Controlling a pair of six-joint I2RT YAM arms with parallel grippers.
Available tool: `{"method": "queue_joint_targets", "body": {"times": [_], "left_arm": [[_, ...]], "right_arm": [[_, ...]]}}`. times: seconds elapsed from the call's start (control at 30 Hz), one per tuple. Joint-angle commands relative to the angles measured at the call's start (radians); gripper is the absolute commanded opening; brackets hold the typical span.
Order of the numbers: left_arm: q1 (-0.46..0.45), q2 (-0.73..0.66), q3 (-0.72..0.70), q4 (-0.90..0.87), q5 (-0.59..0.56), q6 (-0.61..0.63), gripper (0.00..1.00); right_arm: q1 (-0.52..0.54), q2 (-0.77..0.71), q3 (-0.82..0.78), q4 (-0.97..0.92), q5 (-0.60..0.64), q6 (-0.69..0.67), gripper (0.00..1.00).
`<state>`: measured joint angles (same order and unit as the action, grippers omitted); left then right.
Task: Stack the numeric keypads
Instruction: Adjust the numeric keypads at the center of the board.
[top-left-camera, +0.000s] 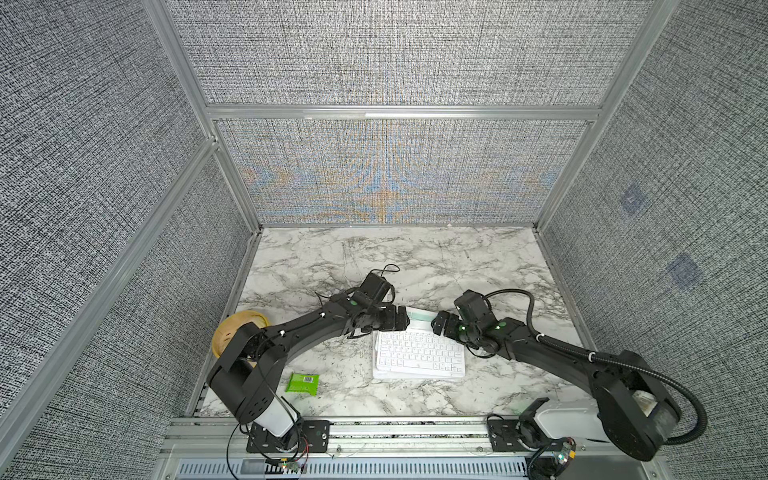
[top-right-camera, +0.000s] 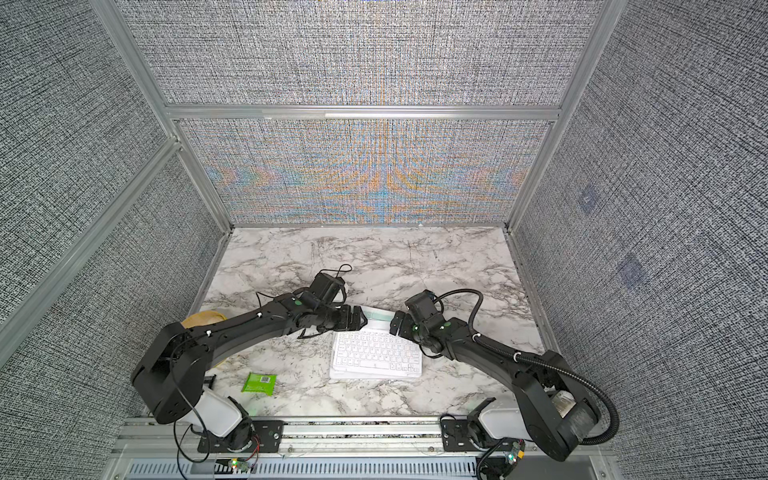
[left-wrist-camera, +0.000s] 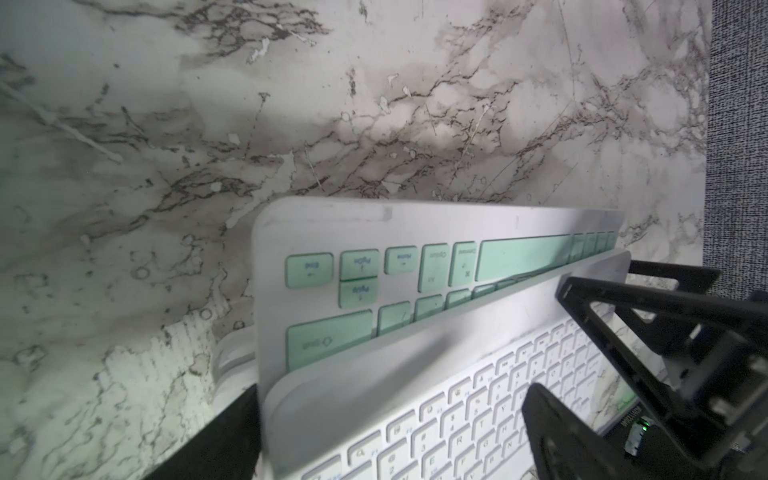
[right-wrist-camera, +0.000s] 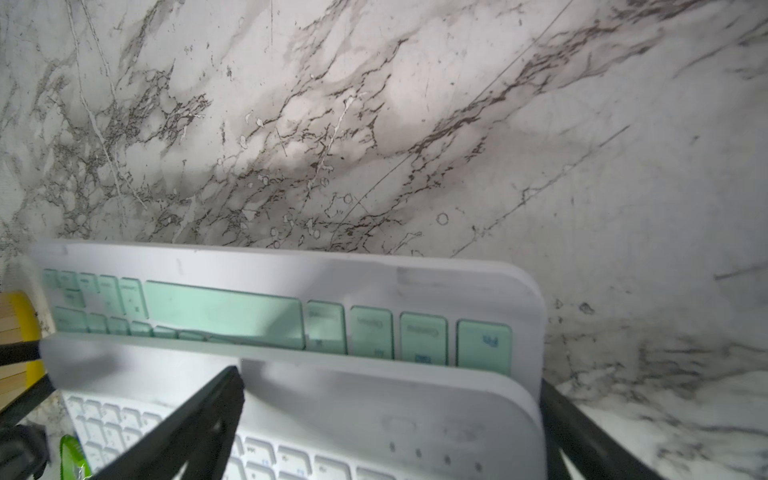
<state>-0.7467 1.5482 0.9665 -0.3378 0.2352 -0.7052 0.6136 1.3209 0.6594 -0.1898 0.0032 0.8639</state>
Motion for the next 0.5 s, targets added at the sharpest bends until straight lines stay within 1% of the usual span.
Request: {"method": "queue_joint_targets", "body": {"times": [0.0, 0.23, 0.33, 0.47], "left_arm": [[-0.015, -0.025, -0.035, 0.062, 0.102, -0.073, 0.96], [-0.016, -0.063, -0.134, 0.088, 0.056, -0.138, 0.96], [-0.016, -0.079, -0.139, 0.068, 0.007, -0.14, 0.96], [-0.016, -0.09, -0.112, -0.006, -0.068, -0.123, 0.97]], "right_arm": [[0.013, -0.006, 0.01, 0.042, -0.06, -0.002, 0.99], [0.022, 0.028, 0.016, 0.055, -0.065, -0.008, 0.99], [0.032, 0.045, 0.021, 0.064, -0.06, -0.008, 0.99], [0.032, 0.056, 0.028, 0.052, -0.039, -0.016, 0.99]]}}
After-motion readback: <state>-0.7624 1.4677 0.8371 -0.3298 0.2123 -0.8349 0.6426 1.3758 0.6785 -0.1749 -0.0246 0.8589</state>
